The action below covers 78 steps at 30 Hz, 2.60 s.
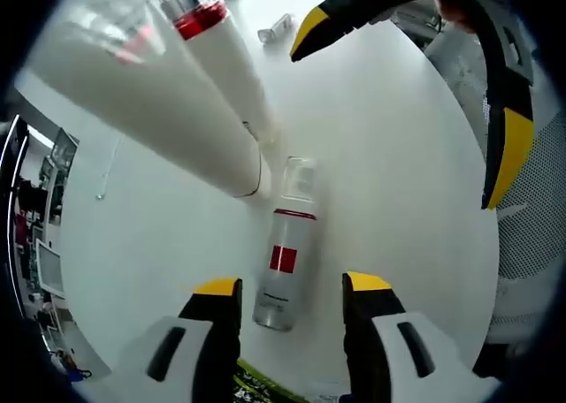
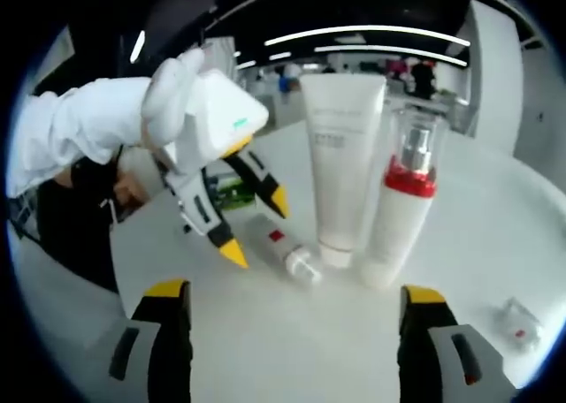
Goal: Arrange the skincare products in the storage area until every visible bottle or jar stands upright without overlapping.
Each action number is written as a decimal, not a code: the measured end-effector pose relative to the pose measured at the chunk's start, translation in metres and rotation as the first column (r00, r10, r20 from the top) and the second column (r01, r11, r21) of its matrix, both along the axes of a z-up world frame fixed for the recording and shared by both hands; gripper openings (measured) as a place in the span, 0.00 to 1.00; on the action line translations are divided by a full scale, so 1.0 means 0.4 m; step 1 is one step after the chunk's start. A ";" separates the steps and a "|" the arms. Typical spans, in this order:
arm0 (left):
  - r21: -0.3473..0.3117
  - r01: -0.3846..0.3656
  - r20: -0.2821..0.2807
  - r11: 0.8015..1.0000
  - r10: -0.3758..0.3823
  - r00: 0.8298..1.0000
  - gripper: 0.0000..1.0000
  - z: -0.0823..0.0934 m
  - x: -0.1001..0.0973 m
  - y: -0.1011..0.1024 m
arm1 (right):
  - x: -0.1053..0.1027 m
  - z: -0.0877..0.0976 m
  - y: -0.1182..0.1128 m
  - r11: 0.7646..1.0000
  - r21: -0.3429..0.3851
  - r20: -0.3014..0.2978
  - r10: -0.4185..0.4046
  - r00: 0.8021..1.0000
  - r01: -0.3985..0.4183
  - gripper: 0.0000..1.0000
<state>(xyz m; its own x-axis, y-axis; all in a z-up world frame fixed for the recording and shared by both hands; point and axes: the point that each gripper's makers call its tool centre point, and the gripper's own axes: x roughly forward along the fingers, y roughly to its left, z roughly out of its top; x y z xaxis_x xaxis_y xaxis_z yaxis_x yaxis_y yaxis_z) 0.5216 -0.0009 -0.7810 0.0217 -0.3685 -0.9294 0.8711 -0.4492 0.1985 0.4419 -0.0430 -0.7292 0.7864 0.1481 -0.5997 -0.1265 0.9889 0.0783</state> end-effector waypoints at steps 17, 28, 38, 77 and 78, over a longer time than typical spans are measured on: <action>0.020 -0.006 -0.055 1.000 0.007 0.998 0.27 -0.016 -0.021 -0.005 | -0.015 0.040 -0.019 1.000 -0.011 0.014 -0.023 1.000 0.023 1.00; -0.025 -0.016 -0.064 1.000 0.014 0.998 0.24 -0.011 -0.022 0.001 | -0.048 0.110 -0.041 0.995 0.046 0.088 -0.088 0.992 0.084 1.00; -0.106 -0.054 -0.032 0.993 0.051 0.998 0.23 0.011 -0.027 -0.018 | -0.075 0.192 -0.042 0.985 0.095 0.169 -0.162 0.972 0.147 1.00; -0.577 -0.261 -0.086 0.774 0.260 0.962 0.23 0.256 -0.163 0.000 | -0.089 0.262 0.014 0.880 0.442 0.255 -0.310 0.916 0.175 1.00; -0.581 -0.265 -0.093 0.770 0.261 0.961 0.24 0.260 -0.168 0.003 | -0.089 0.263 0.015 0.882 0.438 0.258 -0.305 0.917 0.170 1.00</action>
